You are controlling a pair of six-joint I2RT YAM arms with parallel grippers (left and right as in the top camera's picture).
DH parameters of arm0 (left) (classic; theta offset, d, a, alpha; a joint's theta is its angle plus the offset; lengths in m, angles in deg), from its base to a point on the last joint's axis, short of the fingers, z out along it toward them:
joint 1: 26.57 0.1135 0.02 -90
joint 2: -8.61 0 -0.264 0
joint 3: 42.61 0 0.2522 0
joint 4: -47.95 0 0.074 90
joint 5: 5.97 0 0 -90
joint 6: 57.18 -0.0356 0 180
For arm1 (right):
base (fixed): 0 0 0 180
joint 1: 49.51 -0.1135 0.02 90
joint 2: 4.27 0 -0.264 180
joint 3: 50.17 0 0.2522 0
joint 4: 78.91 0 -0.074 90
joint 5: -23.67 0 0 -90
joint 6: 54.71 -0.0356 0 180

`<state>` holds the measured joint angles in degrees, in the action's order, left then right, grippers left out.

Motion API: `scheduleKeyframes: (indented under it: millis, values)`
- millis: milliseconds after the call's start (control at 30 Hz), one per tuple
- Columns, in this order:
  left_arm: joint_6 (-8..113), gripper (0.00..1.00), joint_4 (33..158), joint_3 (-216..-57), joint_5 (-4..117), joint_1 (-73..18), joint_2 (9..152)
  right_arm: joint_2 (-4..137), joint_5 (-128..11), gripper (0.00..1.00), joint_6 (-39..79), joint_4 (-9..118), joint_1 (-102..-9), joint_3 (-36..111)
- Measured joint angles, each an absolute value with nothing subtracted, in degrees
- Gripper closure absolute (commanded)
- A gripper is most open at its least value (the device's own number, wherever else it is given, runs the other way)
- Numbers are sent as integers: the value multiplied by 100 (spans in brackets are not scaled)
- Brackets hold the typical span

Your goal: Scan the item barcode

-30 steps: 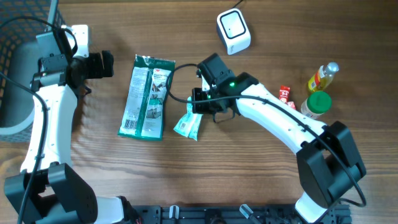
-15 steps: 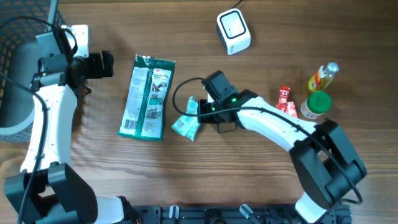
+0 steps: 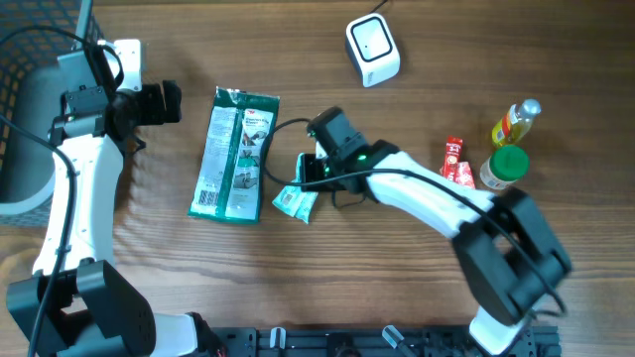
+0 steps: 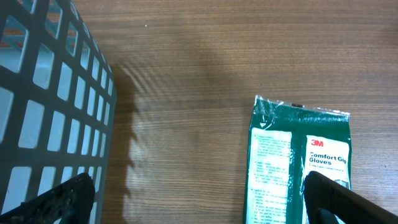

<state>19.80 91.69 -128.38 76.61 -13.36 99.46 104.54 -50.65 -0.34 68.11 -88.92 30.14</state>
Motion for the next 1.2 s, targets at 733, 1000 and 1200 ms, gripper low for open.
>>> scheduleKeyframes:
  millis: [733,1000,1200]
  values:
    - [1980,0,9167,-12838,7661,-1338,9946,9864,-4816,96,90,6625,-9198,3005]
    - [1980,0,9167,-12838,7661,-1336,9946,10699,-4986,96,-334,6584,-9614,2743]
    - [1980,0,9167,-12838,7661,-1338,9946,10673,-4988,96,-413,6472,-9555,3007]
